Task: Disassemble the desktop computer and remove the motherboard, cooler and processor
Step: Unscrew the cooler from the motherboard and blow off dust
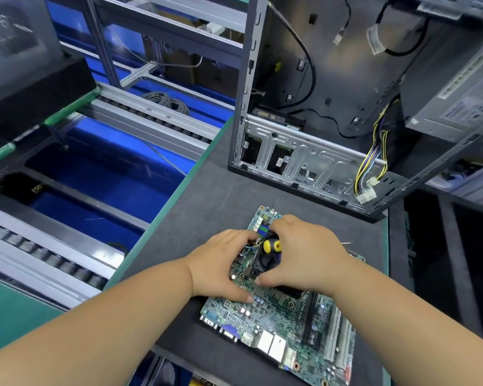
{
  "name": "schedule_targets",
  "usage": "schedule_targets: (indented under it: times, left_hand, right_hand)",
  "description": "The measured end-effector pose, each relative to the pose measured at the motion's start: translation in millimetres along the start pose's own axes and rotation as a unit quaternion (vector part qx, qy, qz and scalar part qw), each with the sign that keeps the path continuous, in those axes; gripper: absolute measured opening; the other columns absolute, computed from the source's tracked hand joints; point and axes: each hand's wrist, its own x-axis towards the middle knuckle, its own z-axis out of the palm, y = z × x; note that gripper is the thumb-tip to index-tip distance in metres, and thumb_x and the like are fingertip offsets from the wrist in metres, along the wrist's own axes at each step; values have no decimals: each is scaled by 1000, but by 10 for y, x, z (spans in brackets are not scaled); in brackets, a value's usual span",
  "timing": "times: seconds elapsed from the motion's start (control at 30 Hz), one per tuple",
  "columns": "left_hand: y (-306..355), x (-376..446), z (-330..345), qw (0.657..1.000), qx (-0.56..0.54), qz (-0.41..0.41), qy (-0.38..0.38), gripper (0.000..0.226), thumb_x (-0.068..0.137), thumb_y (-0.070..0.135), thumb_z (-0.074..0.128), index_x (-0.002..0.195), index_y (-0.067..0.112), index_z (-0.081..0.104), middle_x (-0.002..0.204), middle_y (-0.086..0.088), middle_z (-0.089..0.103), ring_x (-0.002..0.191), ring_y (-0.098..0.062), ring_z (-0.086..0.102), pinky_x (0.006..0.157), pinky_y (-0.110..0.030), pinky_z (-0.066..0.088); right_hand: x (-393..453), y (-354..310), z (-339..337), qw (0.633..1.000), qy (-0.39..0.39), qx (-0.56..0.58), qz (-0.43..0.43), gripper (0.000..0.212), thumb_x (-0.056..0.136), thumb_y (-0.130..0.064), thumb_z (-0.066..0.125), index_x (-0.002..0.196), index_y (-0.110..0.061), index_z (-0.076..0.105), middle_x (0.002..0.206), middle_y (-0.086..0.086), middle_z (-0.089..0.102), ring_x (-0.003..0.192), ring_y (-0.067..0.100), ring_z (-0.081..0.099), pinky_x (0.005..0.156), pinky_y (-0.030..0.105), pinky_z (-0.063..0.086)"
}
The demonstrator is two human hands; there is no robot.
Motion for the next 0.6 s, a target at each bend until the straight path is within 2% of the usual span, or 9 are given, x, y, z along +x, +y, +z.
schedule_targets:
  times: [0.2,0.37,0.5,0.6]
  left_hand:
    - [9,-12,4,1000,8,-4,1,114,47,77,74,140,36,22,136,17,34,130,-3,29,110,-27,30]
    - [21,-13,7,1000,10,4,9,112,48,72,77,140,33,26,136,16,34,128,-1,28,106,-20,23]
    - [33,-15,-15,1000,10,-3,-1,114,48,71,78,142,34,25,138,16,31,124,5,22,106,-19,22]
    - [62,-21,-29,1000,2,-9,-8,114,50,69,80,143,33,25,137,17,31,128,1,24,107,-19,23]
  right_hand:
    - [-10,-68,48,1000,19,-10,11,70,43,-82,57,90,-30,46,89,-11,47,68,14,47,52,29,30]
    - [-107,-80,128,999,20,-24,21,71,49,-83,52,96,-32,38,92,-12,41,75,15,49,58,30,35]
    - [-157,-78,158,999,20,-48,4,82,57,-83,52,115,-26,44,104,-8,42,87,19,58,64,31,40]
    - [-222,-70,75,1000,-2,17,2,101,62,-88,45,141,-26,32,126,-6,39,103,22,58,77,35,48]
